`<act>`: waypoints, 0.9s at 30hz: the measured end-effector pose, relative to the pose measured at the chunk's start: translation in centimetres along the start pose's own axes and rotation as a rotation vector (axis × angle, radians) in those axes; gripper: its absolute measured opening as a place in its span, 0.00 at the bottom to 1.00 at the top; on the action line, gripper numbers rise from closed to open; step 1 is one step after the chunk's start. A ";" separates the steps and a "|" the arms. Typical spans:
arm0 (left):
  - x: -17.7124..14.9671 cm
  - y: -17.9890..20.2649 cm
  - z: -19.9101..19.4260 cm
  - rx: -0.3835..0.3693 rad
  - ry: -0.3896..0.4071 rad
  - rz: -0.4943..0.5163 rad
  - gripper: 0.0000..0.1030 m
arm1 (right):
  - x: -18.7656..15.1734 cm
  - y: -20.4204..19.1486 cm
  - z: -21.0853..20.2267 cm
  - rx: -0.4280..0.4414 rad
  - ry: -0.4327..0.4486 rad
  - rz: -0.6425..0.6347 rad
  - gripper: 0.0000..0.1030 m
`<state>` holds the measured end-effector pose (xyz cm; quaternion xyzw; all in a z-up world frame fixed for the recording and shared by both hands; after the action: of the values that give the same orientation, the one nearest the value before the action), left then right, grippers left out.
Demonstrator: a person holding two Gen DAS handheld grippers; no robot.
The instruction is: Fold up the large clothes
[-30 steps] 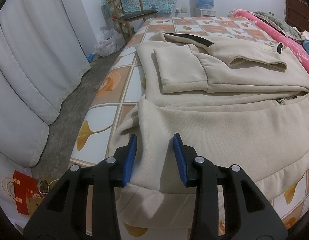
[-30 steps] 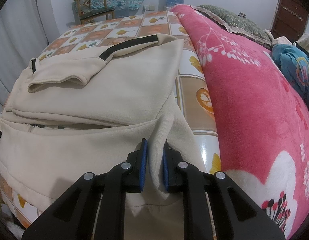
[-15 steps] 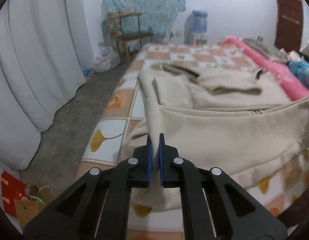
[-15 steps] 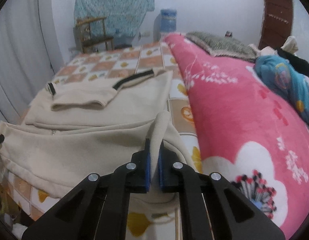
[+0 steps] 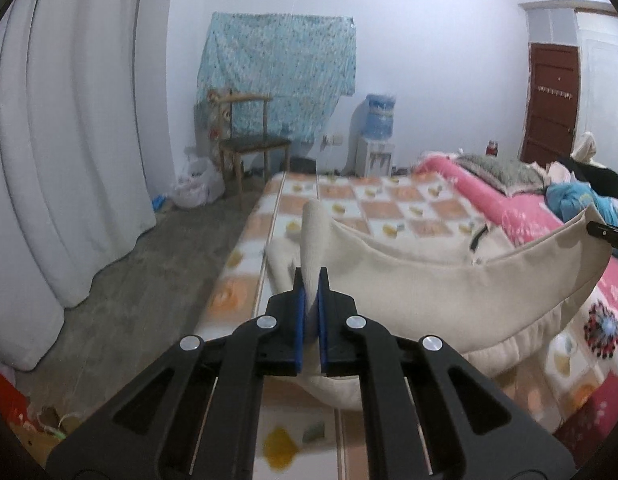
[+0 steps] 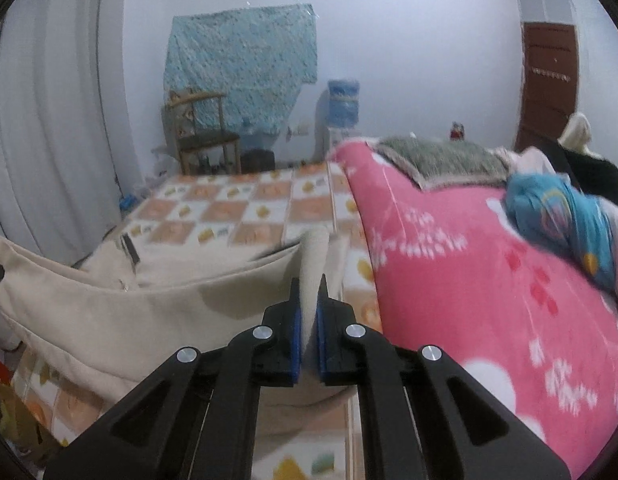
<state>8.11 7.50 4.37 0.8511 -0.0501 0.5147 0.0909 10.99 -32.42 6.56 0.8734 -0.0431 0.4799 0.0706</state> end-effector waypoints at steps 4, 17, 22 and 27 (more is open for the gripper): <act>3.7 -0.6 2.2 -0.005 0.059 0.023 0.05 | 3.9 -0.9 1.9 0.002 0.063 -0.018 0.06; 3.3 -6.4 25.7 0.172 -0.317 -0.020 0.11 | 4.7 -2.6 22.9 0.024 -0.190 0.014 0.09; 1.6 -8.6 26.2 0.191 -0.355 -0.120 0.15 | 2.1 -1.5 25.6 -0.039 -0.283 0.020 0.25; 3.4 -8.2 21.2 0.117 -0.250 -0.114 0.14 | 2.1 0.1 20.0 0.000 -0.197 0.046 0.29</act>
<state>29.53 11.18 -3.07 0.9139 0.0175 0.4006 0.0633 28.76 -35.83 -2.22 0.9151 -0.0699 0.3934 0.0550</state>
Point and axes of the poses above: each gripper's, at about its wrist camera, not at the fingertips, and z roughly the way its jaws point, y to its right, x to its top, the point moved 4 cm from there along z, roughly the way its jaws point, and after that the axes turned 10 degrees about -x, right-handed, at the moved point
